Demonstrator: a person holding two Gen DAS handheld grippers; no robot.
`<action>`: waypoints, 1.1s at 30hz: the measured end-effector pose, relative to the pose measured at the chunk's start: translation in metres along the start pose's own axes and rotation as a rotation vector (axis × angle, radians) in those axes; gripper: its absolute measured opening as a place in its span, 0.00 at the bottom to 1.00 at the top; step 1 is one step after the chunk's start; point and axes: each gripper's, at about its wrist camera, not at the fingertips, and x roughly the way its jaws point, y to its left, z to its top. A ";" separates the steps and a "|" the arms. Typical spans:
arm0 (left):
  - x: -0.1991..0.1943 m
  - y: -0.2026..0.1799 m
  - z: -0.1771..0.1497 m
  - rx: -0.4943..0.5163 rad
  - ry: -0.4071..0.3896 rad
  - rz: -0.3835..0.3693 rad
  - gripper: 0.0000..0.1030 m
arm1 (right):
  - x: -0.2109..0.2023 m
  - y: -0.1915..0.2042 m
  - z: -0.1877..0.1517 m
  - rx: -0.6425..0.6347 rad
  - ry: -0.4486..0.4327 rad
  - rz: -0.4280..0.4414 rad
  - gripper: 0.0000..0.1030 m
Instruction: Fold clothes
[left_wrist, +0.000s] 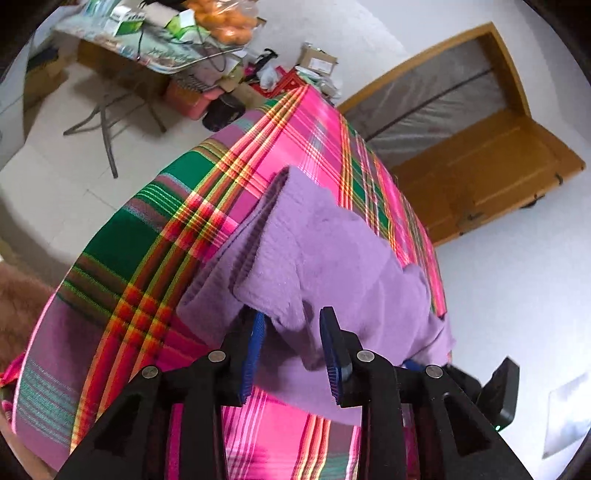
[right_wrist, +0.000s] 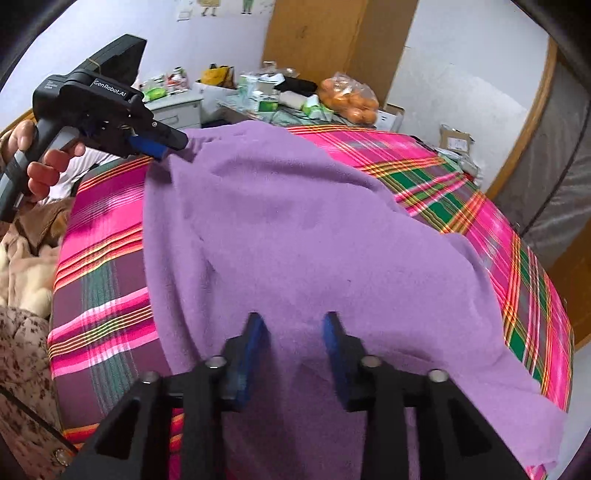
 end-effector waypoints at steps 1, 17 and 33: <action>0.003 0.000 0.001 -0.015 0.006 0.007 0.31 | 0.000 -0.001 -0.001 0.008 0.001 -0.007 0.18; -0.038 -0.027 0.024 -0.074 -0.185 -0.097 0.12 | -0.076 -0.003 0.023 -0.016 -0.201 -0.185 0.06; -0.019 0.020 -0.018 -0.124 -0.106 0.058 0.12 | -0.040 0.032 -0.006 -0.047 -0.030 -0.038 0.06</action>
